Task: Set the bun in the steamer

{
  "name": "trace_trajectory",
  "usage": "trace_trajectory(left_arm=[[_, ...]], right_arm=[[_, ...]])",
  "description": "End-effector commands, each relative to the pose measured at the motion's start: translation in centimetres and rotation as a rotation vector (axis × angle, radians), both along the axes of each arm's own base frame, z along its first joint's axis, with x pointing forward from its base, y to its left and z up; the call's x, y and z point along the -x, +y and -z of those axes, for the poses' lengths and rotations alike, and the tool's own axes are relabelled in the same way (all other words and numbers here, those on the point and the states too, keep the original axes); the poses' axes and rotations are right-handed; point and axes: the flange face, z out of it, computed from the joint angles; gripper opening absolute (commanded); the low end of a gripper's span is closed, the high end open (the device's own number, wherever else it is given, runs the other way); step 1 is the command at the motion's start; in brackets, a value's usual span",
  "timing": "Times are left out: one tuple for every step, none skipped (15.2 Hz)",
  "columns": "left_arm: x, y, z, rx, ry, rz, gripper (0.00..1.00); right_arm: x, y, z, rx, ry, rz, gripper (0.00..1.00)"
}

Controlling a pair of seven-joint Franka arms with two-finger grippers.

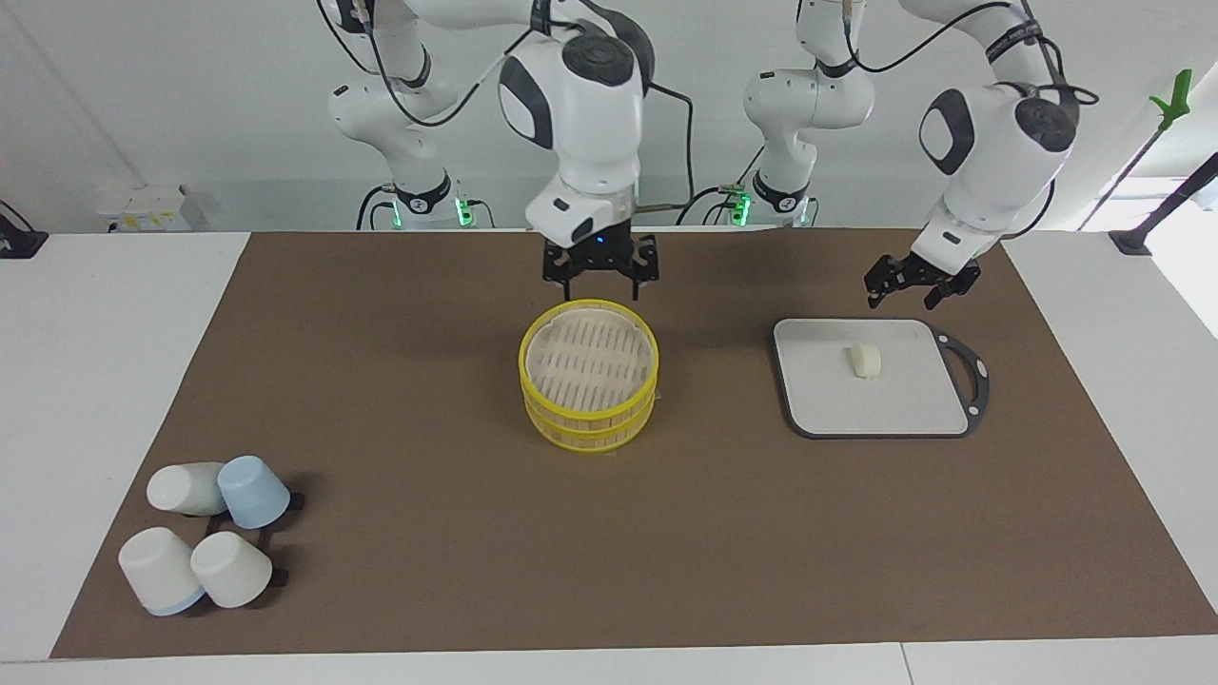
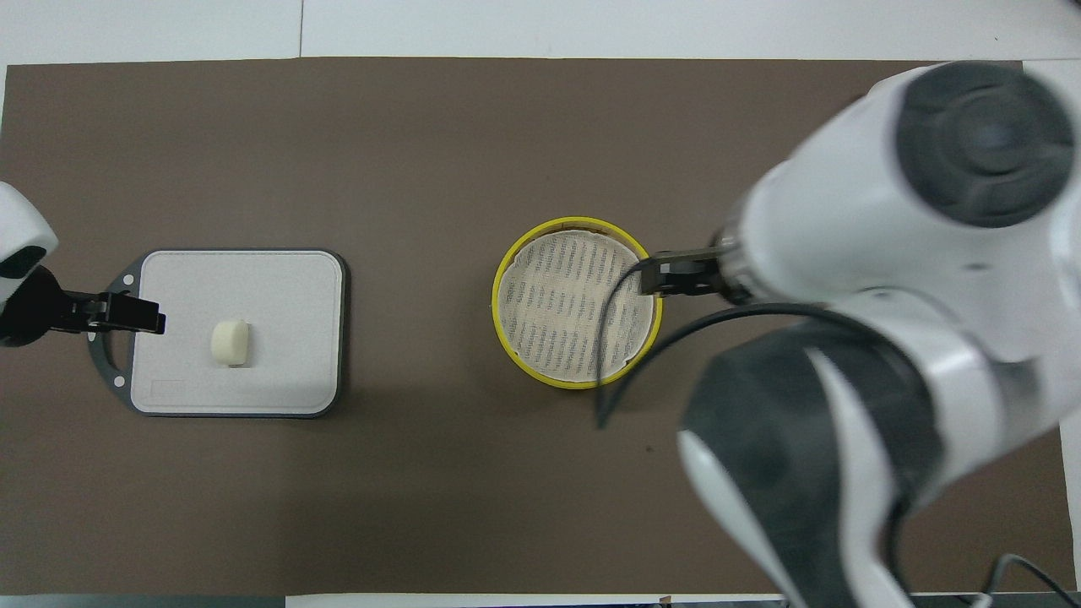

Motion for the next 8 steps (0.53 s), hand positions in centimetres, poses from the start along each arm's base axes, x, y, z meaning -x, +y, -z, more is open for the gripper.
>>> trace_trajectory(left_arm=[[-0.2, 0.1, 5.8, -0.025, -0.029, 0.054, 1.00], [-0.6, 0.1, 7.2, -0.029, -0.025, 0.078, 1.00], [-1.0, 0.1, 8.3, -0.033, -0.036, 0.093, 1.00], [-0.8, 0.3, 9.0, -0.034, -0.043, 0.092, 1.00], [-0.5, 0.5, 9.5, -0.034, -0.053, 0.088, 1.00], [-0.4, 0.5, 9.8, -0.036, -0.066, 0.082, 0.97], [-0.4, 0.5, 10.2, -0.037, -0.077, 0.081, 0.95], [-0.5, 0.5, 10.6, -0.038, -0.077, 0.081, 0.93]], right_arm=[[-0.2, 4.3, 4.3, -0.004, -0.004, 0.021, 1.00], [0.1, 5.7, 5.8, -0.016, -0.016, 0.037, 1.00], [0.1, 5.7, 7.8, -0.018, -0.023, 0.042, 1.00], [0.1, 5.2, 9.5, -0.019, -0.020, 0.047, 1.00], [0.4, 5.3, 10.0, -0.022, -0.023, 0.053, 1.00], [0.6, 5.5, 10.6, -0.019, -0.018, 0.052, 1.00], [1.0, 5.6, 11.1, -0.015, -0.014, 0.046, 1.00], [1.0, 5.6, 11.3, -0.011, -0.010, 0.044, 1.00]])
